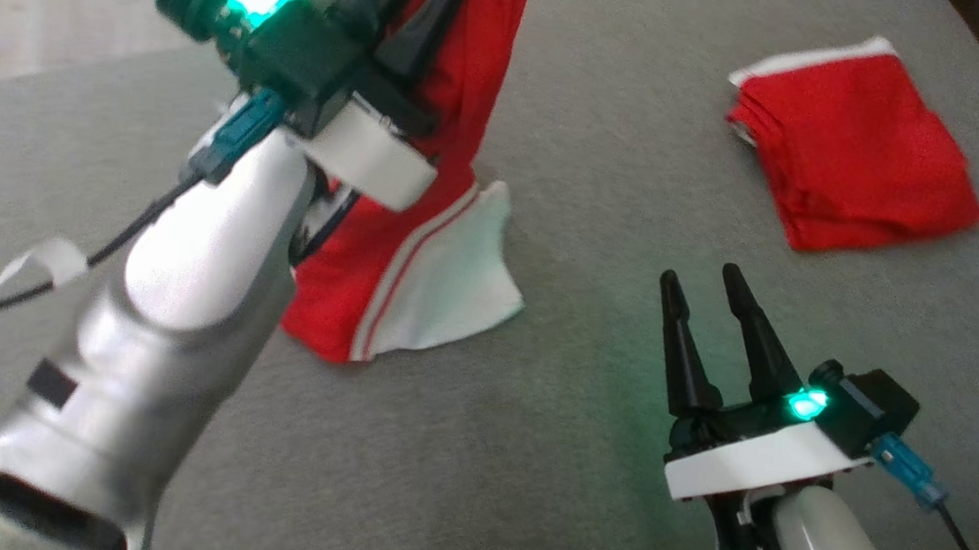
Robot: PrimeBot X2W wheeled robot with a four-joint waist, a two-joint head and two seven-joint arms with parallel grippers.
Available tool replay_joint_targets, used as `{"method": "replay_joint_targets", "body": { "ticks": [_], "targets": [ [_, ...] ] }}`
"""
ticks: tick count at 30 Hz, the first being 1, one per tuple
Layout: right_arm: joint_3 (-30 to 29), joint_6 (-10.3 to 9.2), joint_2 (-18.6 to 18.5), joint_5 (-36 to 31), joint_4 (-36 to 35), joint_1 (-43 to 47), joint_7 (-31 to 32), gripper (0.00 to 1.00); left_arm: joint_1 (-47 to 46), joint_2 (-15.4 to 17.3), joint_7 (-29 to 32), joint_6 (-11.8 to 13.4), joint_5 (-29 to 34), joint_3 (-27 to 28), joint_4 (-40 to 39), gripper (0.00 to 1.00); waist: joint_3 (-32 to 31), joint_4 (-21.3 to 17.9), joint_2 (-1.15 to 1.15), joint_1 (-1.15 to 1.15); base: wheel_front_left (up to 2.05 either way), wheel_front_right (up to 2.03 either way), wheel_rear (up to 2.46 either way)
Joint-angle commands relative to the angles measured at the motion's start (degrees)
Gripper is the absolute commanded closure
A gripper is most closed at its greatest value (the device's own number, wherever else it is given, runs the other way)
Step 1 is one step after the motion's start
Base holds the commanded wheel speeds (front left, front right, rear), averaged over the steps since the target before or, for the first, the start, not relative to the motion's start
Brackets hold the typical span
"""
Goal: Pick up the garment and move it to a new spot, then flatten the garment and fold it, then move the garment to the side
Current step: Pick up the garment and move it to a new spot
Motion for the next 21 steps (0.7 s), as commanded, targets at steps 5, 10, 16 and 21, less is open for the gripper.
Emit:
{"method": "replay_joint_targets", "body": {
  "ticks": [5,10,16,21],
  "targets": [
    [2.8,-0.04,-0.2,1.2,-2.5,-2.6,-0.6,0.0,-9.8,0.8,-1.9,-0.3,0.0,-0.3,9.1,0.0,5.0,-7.1,0.0,-0.01,0.0,0.0,0.0],
    [3.8,-0.04,-0.2,1.5,-2.9,-2.7,-0.6,0.0,-13.5,0.2,-3.1,-0.3,-0.5,-1.6,20.0,0.0,5.7,-8.1,0.0,-0.01,0.0,0.0,0.0],
    [3.3,-0.04,-0.2,1.0,-2.8,-2.4,-0.6,0.0,-13.8,-0.8,-4.4,-0.3,-1.2,-1.7,24.3,0.0,5.4,-5.3,0.0,-0.01,0.0,0.0,0.0],
    [1.8,-0.04,-0.2,-0.2,-2.4,-2.3,-0.6,0.0,-11.3,-1.1,-4.5,-0.3,-2.2,-1.1,21.6,0.0,4.1,-1.0,0.0,-0.01,0.0,0.0,0.0]
  ]
}}
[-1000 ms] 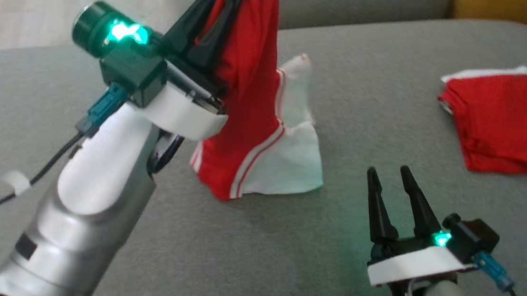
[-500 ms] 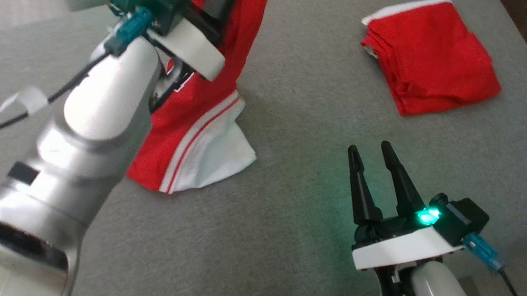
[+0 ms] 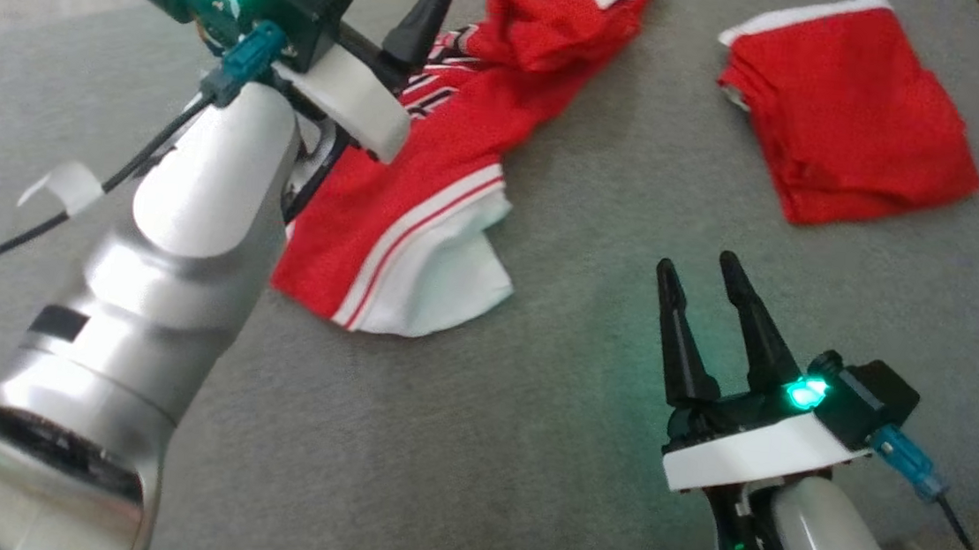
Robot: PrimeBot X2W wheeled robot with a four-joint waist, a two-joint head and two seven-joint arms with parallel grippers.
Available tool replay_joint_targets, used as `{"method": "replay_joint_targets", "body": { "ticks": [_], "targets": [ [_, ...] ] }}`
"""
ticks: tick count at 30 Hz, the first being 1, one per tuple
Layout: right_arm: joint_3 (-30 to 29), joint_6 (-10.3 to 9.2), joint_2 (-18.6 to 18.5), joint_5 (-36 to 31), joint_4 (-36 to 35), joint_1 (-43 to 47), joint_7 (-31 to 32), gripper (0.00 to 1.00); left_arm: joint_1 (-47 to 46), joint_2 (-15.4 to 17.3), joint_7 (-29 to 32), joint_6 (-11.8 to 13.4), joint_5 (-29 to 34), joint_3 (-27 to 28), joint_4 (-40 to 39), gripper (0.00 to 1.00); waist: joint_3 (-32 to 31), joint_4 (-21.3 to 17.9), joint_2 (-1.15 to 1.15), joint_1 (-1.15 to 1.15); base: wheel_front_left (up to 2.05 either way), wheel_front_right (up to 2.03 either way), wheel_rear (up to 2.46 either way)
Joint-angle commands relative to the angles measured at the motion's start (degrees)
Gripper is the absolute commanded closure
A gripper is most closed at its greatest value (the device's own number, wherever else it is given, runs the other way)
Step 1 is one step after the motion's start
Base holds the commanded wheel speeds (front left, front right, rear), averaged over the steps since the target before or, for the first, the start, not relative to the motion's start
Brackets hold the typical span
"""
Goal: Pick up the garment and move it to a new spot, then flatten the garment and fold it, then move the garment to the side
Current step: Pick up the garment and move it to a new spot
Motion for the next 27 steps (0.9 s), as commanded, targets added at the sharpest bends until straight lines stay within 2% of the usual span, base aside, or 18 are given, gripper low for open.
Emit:
{"method": "replay_joint_targets", "body": {
  "ticks": [1,6,7,13,20,23,27],
  "targets": [
    [0.6,-0.04,-0.1,-0.7,-1.5,-1.1,-0.6,0.0,-0.5,1.4,-0.3,0.1,-0.4,2.1,-3.0,0.0,-1.3,2.9,0.0,0.0,0.0,0.0,0.0],
    [-1.3,-0.04,-0.1,-1.6,-0.8,-0.4,-0.6,0.0,4.3,1.9,-0.3,0.6,-0.8,3.3,-7.6,0.0,-3.3,6.7,0.0,0.0,0.0,0.0,0.0],
    [-2.0,-0.04,-0.1,-2.2,-0.5,0.1,-0.6,0.0,7.3,2.5,-0.3,1.1,-0.9,4.0,-9.9,0.0,-4.4,8.4,0.0,0.0,0.0,0.0,0.0],
    [-4.1,-0.04,-0.1,-3.5,0.2,1.7,-0.6,0.0,20.6,4.0,-0.3,5.2,-2.9,8.0,-17.6,0.0,-7.3,12.4,0.0,0.0,0.0,0.0,0.0],
    [-6.1,-0.04,-0.1,-4.8,0.6,4.1,-0.6,0.0,39.3,1.7,-0.3,9.7,-5.2,12.3,-26.7,0.0,-9.2,15.5,0.0,0.0,0.0,0.0,0.0],
    [-6.6,-0.04,-0.1,-5.4,0.8,4.6,-0.6,0.0,43.2,0.7,-0.3,10.0,-4.9,12.9,-28.6,0.0,-9.4,16.4,0.0,0.0,0.0,0.0,0.0],
    [-7.2,-0.04,-0.1,-6.3,1.3,4.7,-0.6,0.0,43.9,0.1,-0.3,9.7,-3.5,13.0,-29.9,0.0,-9.5,17.1,0.0,0.0,0.0,0.0,0.0]
  ]
}}
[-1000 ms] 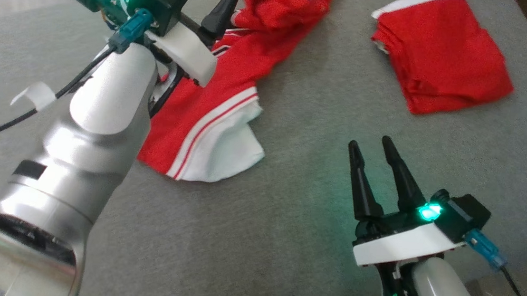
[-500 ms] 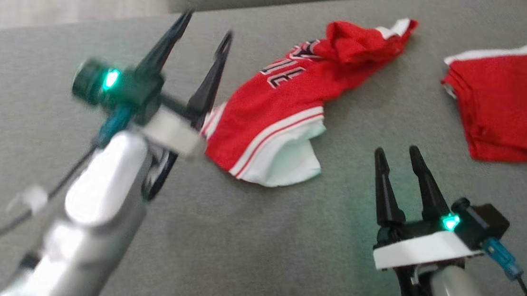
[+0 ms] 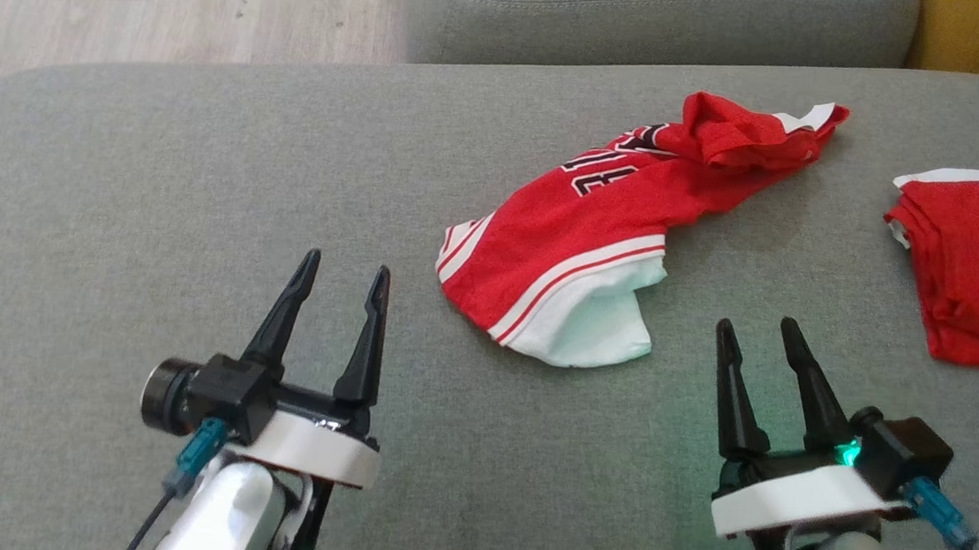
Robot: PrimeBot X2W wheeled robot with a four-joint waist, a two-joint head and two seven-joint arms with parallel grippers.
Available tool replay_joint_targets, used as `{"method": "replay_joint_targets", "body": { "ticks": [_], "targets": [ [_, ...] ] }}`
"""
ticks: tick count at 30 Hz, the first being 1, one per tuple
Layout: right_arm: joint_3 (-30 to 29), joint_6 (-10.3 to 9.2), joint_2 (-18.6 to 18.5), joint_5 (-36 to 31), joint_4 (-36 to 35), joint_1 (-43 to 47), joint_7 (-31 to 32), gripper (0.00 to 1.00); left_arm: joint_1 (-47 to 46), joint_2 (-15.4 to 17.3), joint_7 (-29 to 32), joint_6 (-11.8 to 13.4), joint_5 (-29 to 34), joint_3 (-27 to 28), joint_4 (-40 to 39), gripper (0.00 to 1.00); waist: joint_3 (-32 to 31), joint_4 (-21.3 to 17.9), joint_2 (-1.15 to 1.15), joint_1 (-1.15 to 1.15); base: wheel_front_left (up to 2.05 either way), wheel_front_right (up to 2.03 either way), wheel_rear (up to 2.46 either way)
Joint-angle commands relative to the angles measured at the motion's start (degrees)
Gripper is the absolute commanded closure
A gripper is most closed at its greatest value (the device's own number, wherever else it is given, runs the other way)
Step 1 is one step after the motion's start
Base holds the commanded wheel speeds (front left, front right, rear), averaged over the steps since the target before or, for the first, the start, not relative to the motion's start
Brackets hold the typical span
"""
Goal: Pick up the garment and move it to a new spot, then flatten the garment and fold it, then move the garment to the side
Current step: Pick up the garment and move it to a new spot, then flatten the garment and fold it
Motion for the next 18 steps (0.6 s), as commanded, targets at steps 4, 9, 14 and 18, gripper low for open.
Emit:
{"method": "replay_joint_targets", "body": {
  "ticks": [4,9,14,18],
  "targets": [
    [1.0,-0.04,-0.2,-1.8,1.5,-1.6,-0.5,0.0,-3.1,-0.4,-0.3,-0.4,1.1,2.7,-2.6,0.0,0.4,0.7,0.0,0.01,0.0,0.0,0.0],
    [3.4,-0.04,-0.2,-2.9,7.7,-5.1,4.3,0.0,-3.1,-1.2,-0.3,-1.1,1.7,2.7,-2.3,0.0,2.0,1.8,0.0,0.01,0.0,0.0,0.0],
    [4.9,-0.04,-0.2,-1.5,12.9,-9.4,7.4,0.0,-4.0,-1.8,-0.3,-1.8,2.2,2.9,-1.7,0.0,3.7,3.4,0.0,0.01,0.0,0.0,0.0],
    [4.9,-0.04,-0.2,-0.4,18.2,-12.9,9.0,0.0,-4.7,-2.2,-0.3,-2.2,2.5,3.2,-1.3,0.0,4.7,4.7,0.0,0.01,0.0,0.0,0.0]
  ]
}}
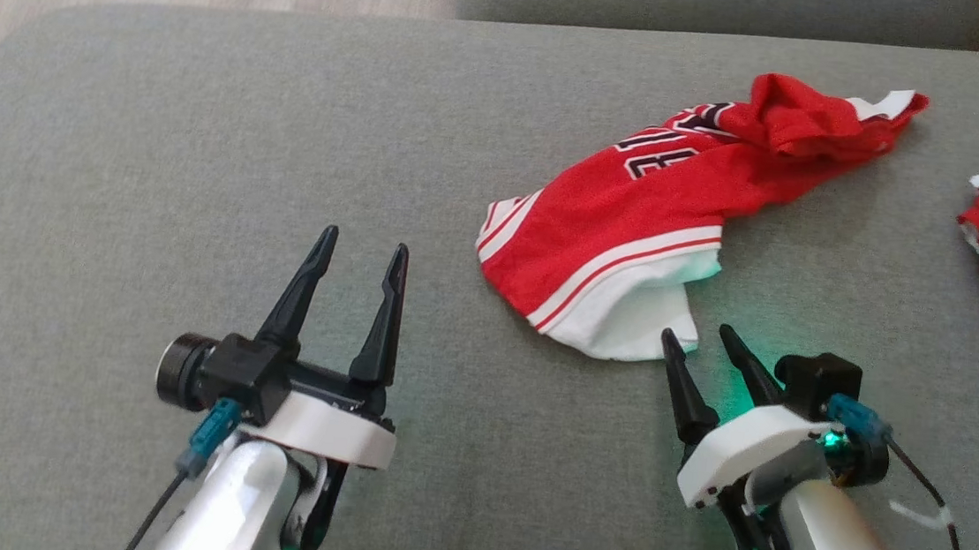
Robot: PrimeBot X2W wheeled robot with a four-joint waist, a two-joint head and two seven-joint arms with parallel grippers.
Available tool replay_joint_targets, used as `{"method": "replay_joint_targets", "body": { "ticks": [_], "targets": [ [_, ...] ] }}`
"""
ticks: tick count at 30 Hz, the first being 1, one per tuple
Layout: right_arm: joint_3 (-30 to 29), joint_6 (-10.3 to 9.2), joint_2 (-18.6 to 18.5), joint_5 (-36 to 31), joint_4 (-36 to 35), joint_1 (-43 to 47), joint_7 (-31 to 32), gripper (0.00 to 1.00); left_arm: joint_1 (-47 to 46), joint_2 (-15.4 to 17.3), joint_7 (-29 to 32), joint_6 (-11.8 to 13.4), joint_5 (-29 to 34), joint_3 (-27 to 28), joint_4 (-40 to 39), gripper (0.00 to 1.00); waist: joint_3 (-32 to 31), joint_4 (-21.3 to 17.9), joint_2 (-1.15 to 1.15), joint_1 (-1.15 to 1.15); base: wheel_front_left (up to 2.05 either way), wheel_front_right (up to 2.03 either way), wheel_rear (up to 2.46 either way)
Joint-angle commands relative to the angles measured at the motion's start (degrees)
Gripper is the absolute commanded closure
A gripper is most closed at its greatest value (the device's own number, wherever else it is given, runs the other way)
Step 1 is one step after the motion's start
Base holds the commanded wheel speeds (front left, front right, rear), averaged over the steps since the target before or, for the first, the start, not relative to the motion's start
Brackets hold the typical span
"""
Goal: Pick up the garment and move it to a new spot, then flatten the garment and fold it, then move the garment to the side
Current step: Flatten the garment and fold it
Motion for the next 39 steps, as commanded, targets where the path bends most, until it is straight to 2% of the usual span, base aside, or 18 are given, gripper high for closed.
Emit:
{"method": "replay_joint_targets", "body": {
  "ticks": [1,6,7,8,13,17,25,31,35,36,37,39],
  "targets": [
    [1.4,-0.04,-0.1,0.5,-0.6,-1.8,0.2,0.0,-2.5,0.0,-0.3,-0.3,0.4,2.1,-1.6,0.0,0.5,0.6,0.0,-0.01,0.0,0.0,0.0],
    [2.7,-0.04,-0.1,1.0,5.9,-5.9,1.4,0.0,-3.1,-0.5,-0.3,-0.6,0.8,2.5,-1.4,0.0,1.5,1.5,0.0,-0.01,0.0,0.0,0.0],
    [3.4,-0.04,-0.1,1.4,7.0,-6.5,1.6,0.37,-3.2,-0.6,-0.3,-0.6,0.9,2.5,-1.3,0.0,1.6,1.7,0.0,-0.01,0.0,0.0,0.0],
    [4.1,-0.04,-0.1,1.5,7.9,-7.1,1.6,1.0,-3.3,-0.6,-0.3,-0.7,1.0,2.5,-1.3,0.0,1.6,1.8,0.0,-0.01,0.0,0.0,0.0],
    [7.4,-0.04,-0.1,4.6,10.0,-8.3,0.5,1.0,-3.5,-0.9,-0.3,-0.8,1.2,2.9,-0.7,0.0,0.9,1.8,0.0,-0.01,0.0,0.0,0.0],
    [11.5,-0.04,-0.1,6.8,9.1,-7.6,-0.3,1.0,-3.0,-0.9,-0.3,-1.0,1.7,3.6,0.0,0.0,-0.6,1.2,0.0,-0.01,0.0,0.0,0.0],
    [21.3,-0.04,-0.1,12.4,-0.9,-4.8,0.4,1.0,-1.8,-1.0,-0.3,-1.1,2.0,5.1,0.2,0.0,-3.6,0.1,0.0,-0.01,0.0,0.0,0.0],
    [26.9,-0.04,-0.1,13.5,-9.4,-4.4,2.7,1.0,-1.3,-1.1,-0.3,-1.4,2.5,5.5,0.2,0.0,-4.4,0.2,0.0,-0.01,0.0,0.0,0.0],
    [30.1,-0.04,-0.1,13.8,-12.4,-4.4,4.5,1.0,-1.2,-1.0,-0.3,-1.5,2.8,6.1,0.3,0.0,-4.7,0.9,0.0,-0.01,0.0,0.0,0.0],
    [30.5,-0.04,-0.1,13.3,-12.7,-4.5,4.6,0.7,-1.2,-1.1,-0.3,-1.5,2.8,6.1,0.3,0.0,-4.8,1.1,0.0,-0.01,0.0,0.0,0.0],
    [30.9,-0.04,-0.1,12.8,-12.7,-4.5,4.8,0.0,-1.1,-1.1,-0.3,-1.6,2.9,6.2,0.4,0.0,-4.8,1.3,0.0,-0.01,0.0,0.0,0.0],
    [31.3,-0.04,-0.1,12.2,-13.1,-4.2,5.1,0.0,-1.0,-1.1,-0.3,-1.7,3.0,6.3,0.5,0.0,-5.0,1.6,0.0,-0.01,0.0,0.0,0.0]
  ]
}}
